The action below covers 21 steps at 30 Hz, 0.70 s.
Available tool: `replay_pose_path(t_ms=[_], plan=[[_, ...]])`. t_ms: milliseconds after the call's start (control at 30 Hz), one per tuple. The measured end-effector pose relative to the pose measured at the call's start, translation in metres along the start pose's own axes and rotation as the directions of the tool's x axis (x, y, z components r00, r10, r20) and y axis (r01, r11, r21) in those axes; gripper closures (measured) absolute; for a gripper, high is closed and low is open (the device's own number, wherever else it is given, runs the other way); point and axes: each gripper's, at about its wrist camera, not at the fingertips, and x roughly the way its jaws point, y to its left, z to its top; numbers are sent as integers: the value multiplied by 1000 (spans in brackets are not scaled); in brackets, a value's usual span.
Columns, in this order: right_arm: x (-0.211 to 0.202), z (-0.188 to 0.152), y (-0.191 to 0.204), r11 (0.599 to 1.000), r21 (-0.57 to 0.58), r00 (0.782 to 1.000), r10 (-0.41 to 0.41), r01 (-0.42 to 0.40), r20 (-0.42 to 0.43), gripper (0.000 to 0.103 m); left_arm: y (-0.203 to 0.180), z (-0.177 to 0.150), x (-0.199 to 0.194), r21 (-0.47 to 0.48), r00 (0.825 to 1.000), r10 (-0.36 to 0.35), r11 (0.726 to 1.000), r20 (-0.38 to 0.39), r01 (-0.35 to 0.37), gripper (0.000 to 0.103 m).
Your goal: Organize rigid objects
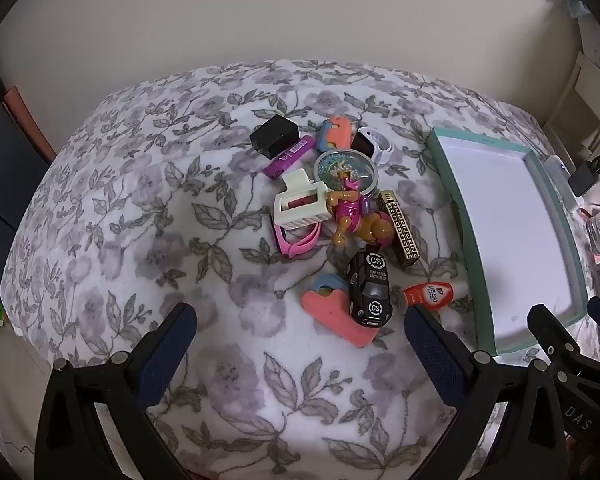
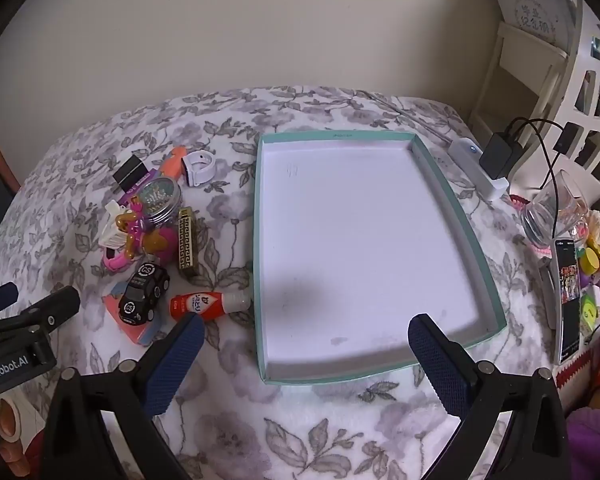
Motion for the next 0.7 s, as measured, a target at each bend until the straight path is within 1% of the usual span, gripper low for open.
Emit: replay_pose_path(t_ms=[433,533,700], plan=[[3,0,-1,1000,0,1000,0,0,-6,0,-2,-2,2,1,1000,6,1000,0,-6,0],[2,5,0,1000,0,1000,0,0,-7,0,-3,-2,2,2,1000,6,1000,0,-6,0],[4,0,-1,1000,0,1000,0,0,-8,0,-3,-2,2,2,1000,7,1000,-1,-7,0]])
